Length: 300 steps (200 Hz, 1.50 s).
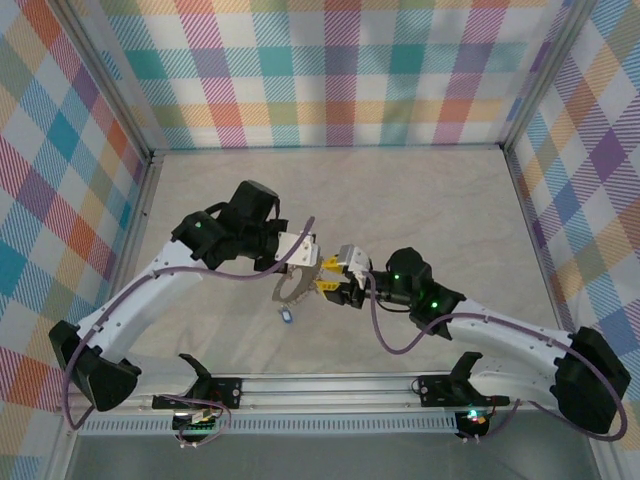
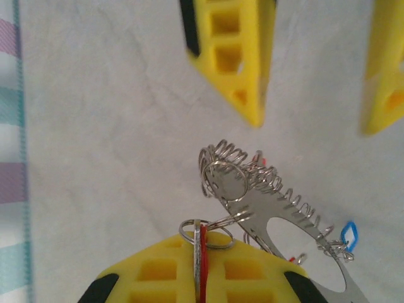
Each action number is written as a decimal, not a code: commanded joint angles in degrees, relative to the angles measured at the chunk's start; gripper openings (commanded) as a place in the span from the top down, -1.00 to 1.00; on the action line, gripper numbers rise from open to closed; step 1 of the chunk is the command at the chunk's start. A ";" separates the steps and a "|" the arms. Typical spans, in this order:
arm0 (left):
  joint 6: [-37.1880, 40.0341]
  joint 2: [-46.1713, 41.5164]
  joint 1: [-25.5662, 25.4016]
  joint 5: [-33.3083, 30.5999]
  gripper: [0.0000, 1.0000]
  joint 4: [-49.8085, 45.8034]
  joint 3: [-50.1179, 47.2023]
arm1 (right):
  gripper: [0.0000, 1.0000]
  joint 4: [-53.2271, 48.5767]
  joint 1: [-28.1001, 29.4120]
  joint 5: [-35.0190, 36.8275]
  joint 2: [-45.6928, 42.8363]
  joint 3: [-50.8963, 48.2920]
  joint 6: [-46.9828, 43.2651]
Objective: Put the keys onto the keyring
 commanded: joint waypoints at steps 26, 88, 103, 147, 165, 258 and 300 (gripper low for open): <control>18.18 6.08 -2.17 -16.26 1.00 1.28 8.40 | -0.37 -6.69 -0.93 8.18 -11.80 -5.03 -0.13; 20.08 17.33 -3.80 -16.82 1.00 2.21 22.43 | -0.99 -14.75 -2.54 22.84 -31.25 -13.26 5.11; 19.10 20.73 -4.55 -16.44 1.00 3.08 24.88 | -0.99 -16.15 -3.03 25.26 -35.53 -14.23 4.84; 17.04 30.44 -6.11 -13.95 1.00 3.20 33.54 | -0.99 -24.42 -4.18 27.45 -42.68 -13.62 4.25; 16.31 34.09 -6.78 -13.26 1.00 2.47 37.05 | -0.99 -26.29 -4.27 28.80 -45.30 -14.02 4.67; 10.74 47.05 -8.55 -8.96 1.00 -0.08 50.40 | -0.99 -28.80 -4.62 32.59 -51.23 -15.39 5.02; 10.08 44.44 -7.00 -10.58 1.00 -0.88 42.81 | -0.99 -28.56 -4.73 32.61 -51.25 -15.21 3.60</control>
